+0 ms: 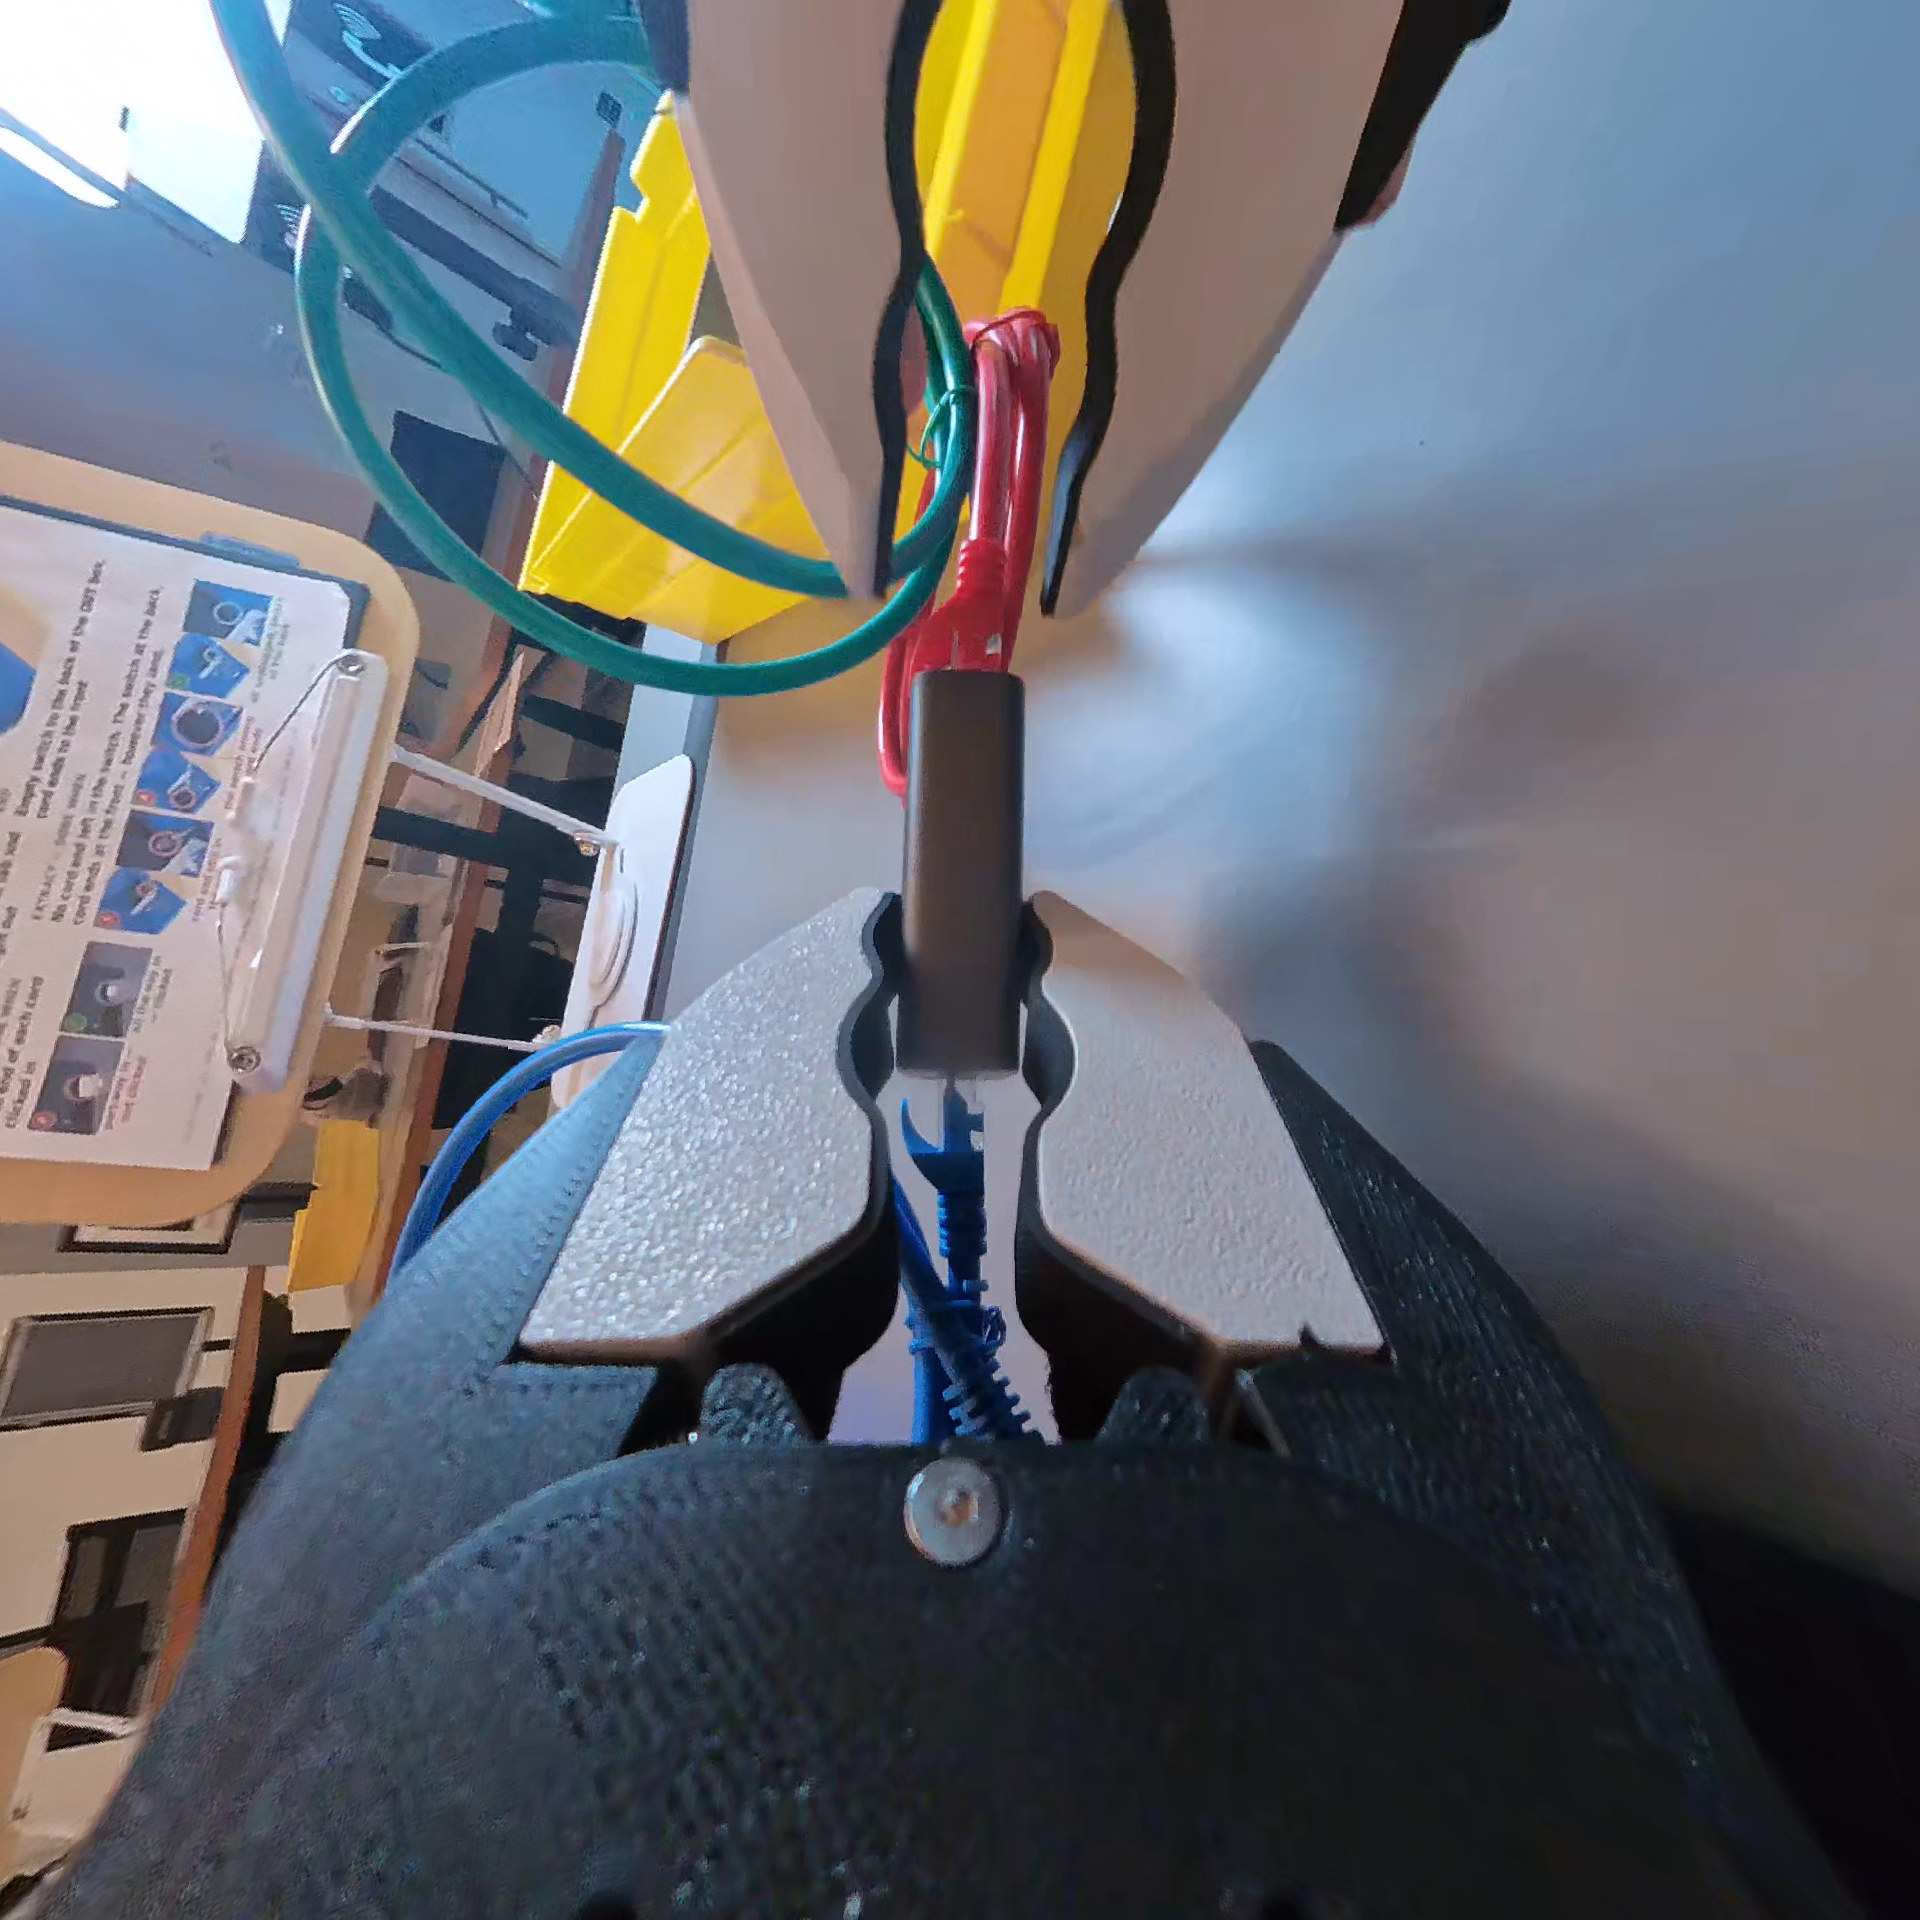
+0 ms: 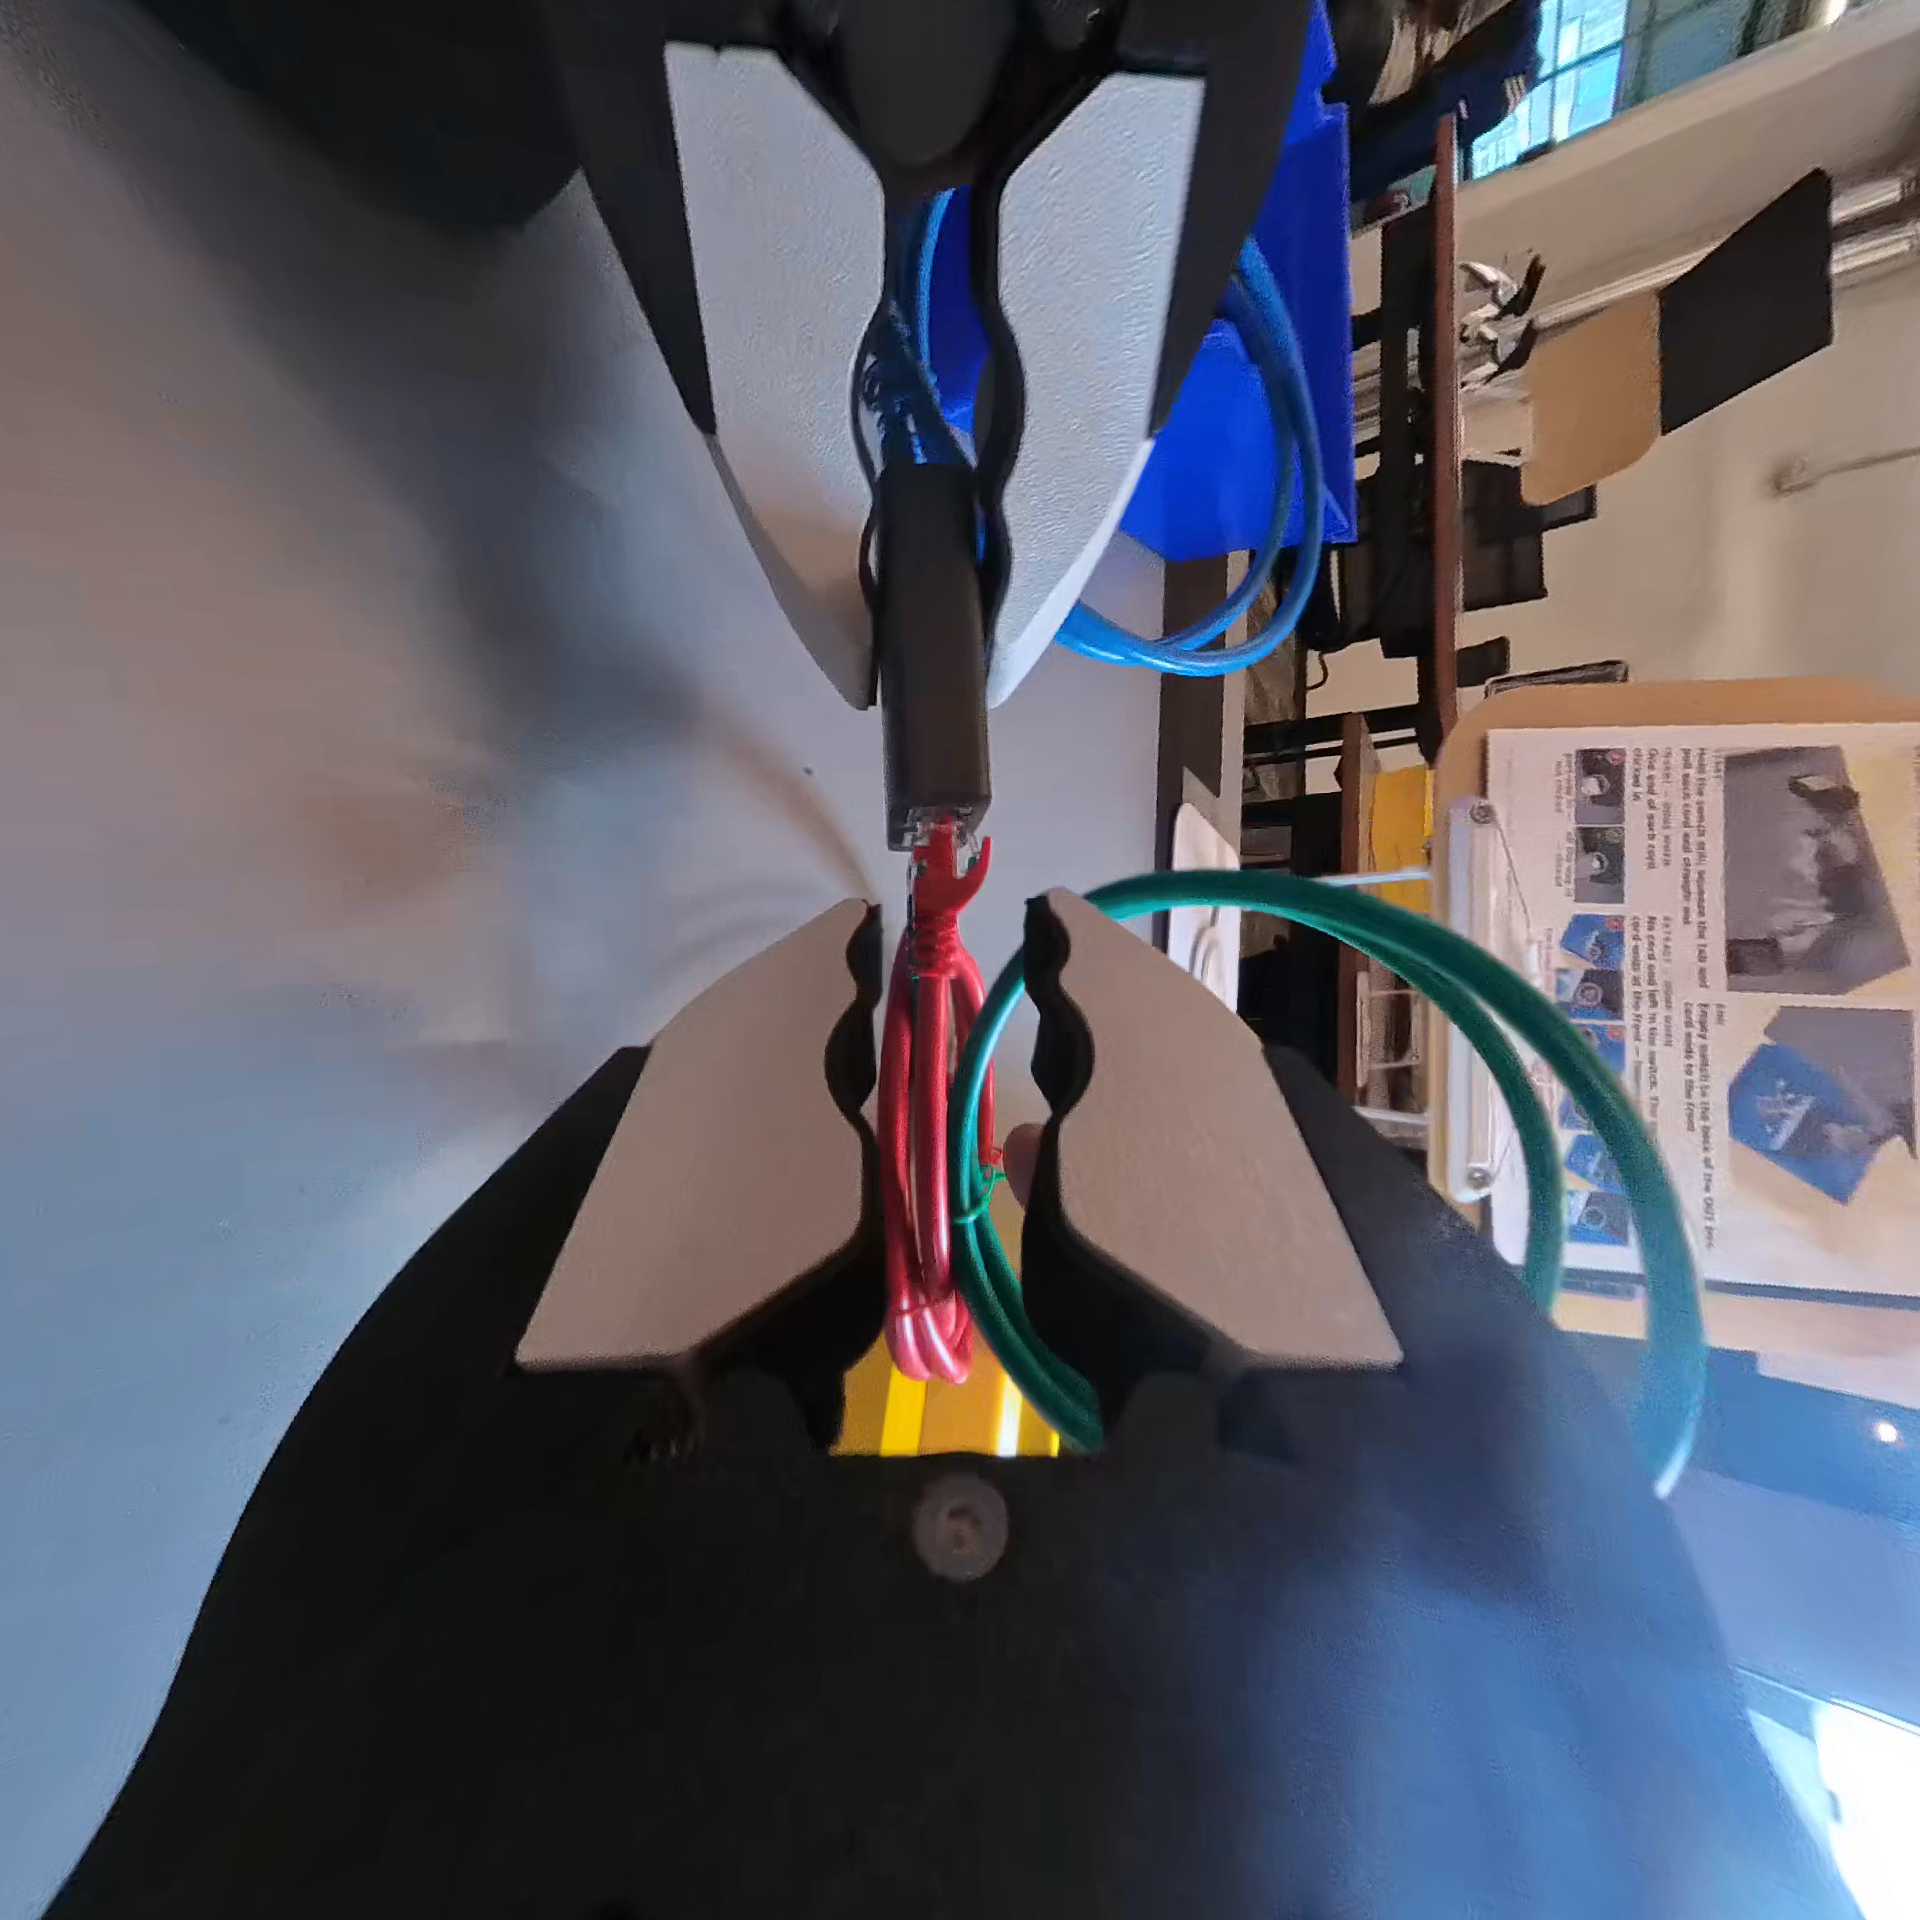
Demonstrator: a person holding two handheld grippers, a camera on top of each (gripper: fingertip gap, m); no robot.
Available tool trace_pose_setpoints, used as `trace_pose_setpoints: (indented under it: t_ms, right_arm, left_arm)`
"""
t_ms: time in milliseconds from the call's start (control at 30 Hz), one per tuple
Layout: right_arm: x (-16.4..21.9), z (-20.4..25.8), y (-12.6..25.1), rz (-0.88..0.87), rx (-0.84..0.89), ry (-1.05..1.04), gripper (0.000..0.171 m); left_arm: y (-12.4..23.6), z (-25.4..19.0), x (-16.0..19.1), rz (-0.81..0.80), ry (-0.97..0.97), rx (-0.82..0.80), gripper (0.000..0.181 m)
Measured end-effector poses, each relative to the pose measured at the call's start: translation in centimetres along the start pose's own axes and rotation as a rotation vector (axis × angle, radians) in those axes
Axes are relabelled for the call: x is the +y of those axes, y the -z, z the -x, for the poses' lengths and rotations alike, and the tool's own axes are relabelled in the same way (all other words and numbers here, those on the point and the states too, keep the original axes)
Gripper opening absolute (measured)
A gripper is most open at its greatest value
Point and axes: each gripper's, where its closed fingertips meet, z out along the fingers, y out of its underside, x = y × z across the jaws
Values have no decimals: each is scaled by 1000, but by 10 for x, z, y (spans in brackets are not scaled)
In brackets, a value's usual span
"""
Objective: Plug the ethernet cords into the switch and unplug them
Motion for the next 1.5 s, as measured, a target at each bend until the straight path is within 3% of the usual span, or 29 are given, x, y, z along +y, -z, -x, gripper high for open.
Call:
trace_pose_setpoints:
  t_ms: [33,333,500,1033,1500]
  right_arm:
    - [1,5,-3,3,-2,18,26]
    - [8,23,-22,-79,-34,-107,15]
    - [0,24,-21,-106,-42,-154,15]
    - [-10,35,-13,-118,-15,-59,15]
    - [-21,70,-4,-114,-340,109,14]
  left_arm:
    - [-1,-3,-1,9,-21,-1,21]
    - [-6,-17,3,54,-64,50,21]
    - [-3,-19,-11,-20,-96,30,24]
    - [-2,-33,-11,-27,13,181,21]
    - [-1,-60,-6,-34,-208,321,22]
